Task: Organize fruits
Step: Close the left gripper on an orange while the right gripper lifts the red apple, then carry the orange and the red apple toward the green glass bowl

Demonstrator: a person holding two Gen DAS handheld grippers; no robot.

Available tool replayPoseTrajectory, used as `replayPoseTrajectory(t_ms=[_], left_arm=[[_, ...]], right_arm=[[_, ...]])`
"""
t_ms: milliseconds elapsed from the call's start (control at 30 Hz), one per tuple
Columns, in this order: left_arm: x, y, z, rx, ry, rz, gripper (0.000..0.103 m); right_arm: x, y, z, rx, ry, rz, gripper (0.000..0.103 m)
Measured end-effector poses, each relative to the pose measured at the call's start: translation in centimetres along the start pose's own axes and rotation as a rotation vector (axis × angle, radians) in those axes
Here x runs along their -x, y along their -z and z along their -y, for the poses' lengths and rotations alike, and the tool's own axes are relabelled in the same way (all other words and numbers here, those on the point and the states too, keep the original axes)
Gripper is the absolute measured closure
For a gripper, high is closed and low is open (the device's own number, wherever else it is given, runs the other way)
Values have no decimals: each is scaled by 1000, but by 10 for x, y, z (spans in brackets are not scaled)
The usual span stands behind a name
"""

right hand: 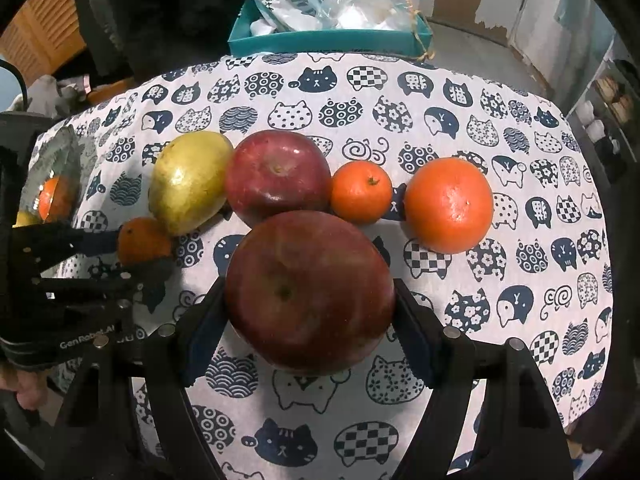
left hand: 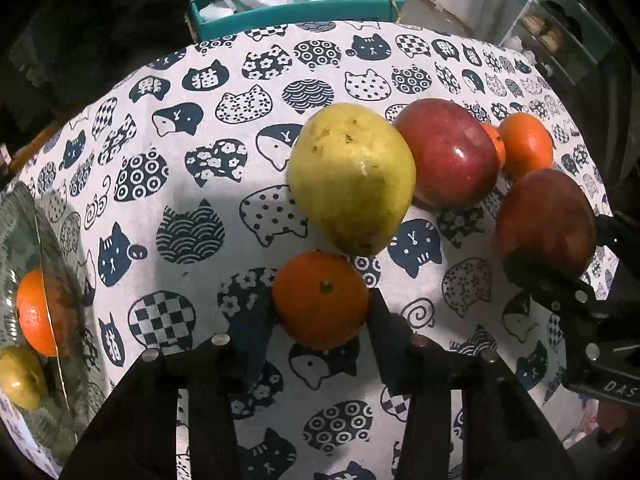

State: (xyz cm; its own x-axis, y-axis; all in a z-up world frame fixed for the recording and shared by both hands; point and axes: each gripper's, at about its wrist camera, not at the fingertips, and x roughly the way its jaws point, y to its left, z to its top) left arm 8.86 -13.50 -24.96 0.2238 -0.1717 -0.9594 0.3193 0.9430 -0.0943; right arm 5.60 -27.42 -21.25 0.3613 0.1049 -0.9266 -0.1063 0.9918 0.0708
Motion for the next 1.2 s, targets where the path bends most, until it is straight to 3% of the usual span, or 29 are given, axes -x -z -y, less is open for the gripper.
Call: replayPoseTrajectory(t_ms=[400,900,1200], left_arm=[[52,1,-9,29,-21,149,58],[131,12,-19,38,-22,318,58],[169,20,-21,34,-18,398,58]], right_arm=[[26,-7,0,2,17,78,26],[93,-20,-16,40,57,234,26],[131,-23,-29,59,27,310,26]])
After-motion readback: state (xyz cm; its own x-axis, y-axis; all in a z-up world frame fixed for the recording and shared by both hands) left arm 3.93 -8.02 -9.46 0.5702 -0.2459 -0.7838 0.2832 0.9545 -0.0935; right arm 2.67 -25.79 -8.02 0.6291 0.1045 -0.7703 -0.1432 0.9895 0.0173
